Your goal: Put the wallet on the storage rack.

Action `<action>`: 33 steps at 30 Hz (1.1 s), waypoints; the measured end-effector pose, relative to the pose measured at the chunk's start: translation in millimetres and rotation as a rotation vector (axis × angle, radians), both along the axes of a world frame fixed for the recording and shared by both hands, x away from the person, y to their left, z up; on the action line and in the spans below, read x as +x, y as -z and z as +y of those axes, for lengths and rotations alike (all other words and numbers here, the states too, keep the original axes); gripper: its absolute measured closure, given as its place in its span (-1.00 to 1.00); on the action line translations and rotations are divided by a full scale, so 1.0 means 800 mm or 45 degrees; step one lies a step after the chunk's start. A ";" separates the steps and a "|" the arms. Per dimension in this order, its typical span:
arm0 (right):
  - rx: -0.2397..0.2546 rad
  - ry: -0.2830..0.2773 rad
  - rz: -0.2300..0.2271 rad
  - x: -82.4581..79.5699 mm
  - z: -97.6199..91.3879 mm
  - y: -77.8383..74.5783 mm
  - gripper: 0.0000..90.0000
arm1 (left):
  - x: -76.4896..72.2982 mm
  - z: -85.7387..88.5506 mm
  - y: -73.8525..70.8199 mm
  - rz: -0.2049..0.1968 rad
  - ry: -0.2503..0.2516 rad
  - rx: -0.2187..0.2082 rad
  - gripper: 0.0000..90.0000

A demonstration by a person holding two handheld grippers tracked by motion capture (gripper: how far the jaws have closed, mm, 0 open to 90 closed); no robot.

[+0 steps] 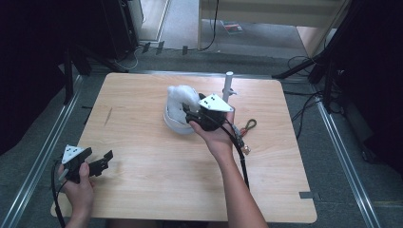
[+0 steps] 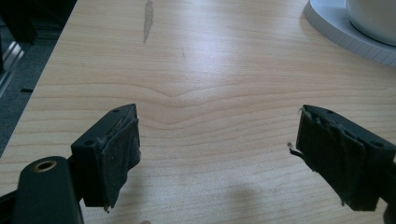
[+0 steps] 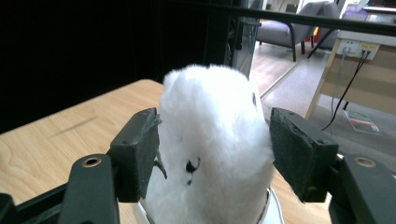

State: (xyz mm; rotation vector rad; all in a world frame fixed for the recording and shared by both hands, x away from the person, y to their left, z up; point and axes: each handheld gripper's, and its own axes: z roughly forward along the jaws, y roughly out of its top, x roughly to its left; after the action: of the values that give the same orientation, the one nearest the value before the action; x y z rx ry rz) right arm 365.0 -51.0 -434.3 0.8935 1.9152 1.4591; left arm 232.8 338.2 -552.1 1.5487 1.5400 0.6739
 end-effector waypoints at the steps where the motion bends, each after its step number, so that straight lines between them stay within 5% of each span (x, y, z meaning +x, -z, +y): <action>1: -0.002 0.005 0.001 0.000 -0.001 0.001 -0.26 | 0.000 0.000 0.000 0.002 0.001 0.001 -0.68; 7: 0.089 0.010 0.101 0.004 -0.012 0.008 -0.31 | 0.000 0.000 0.000 0.000 0.000 0.000 -0.68; 11: 0.073 0.002 0.197 0.009 -0.014 0.022 -0.29 | 0.000 0.000 0.000 0.003 0.001 0.001 -0.68; 17: 0.054 -0.031 0.325 0.014 -0.012 0.042 0.07 | 0.000 0.000 0.000 0.003 0.001 0.003 -0.68; 18: 0.035 -0.049 0.348 0.015 -0.011 0.047 0.38 | 0.000 0.000 0.000 0.004 0.002 0.004 -0.68; 22: 0.014 -0.079 0.338 0.014 -0.011 0.047 0.63 | 0.000 0.000 0.000 0.006 0.001 0.005 -0.68; 23: -0.039 -0.068 0.281 0.012 -0.008 0.045 0.69 | 0.000 0.000 0.000 0.006 0.001 0.005 -0.68; 27: -0.080 -0.058 0.177 0.007 -0.004 0.042 0.71 | 0.000 0.000 0.000 0.007 0.000 0.004 -0.68; 33: -0.090 -0.034 0.163 0.011 0.002 0.051 0.70 | 0.001 -0.001 0.000 0.008 0.002 0.011 -0.68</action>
State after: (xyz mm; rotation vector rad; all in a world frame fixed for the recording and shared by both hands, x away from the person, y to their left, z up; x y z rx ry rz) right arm 373.9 -49.5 -475.5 0.9520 2.0656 1.3697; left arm 233.4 337.8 -552.0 1.5594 1.5425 0.6760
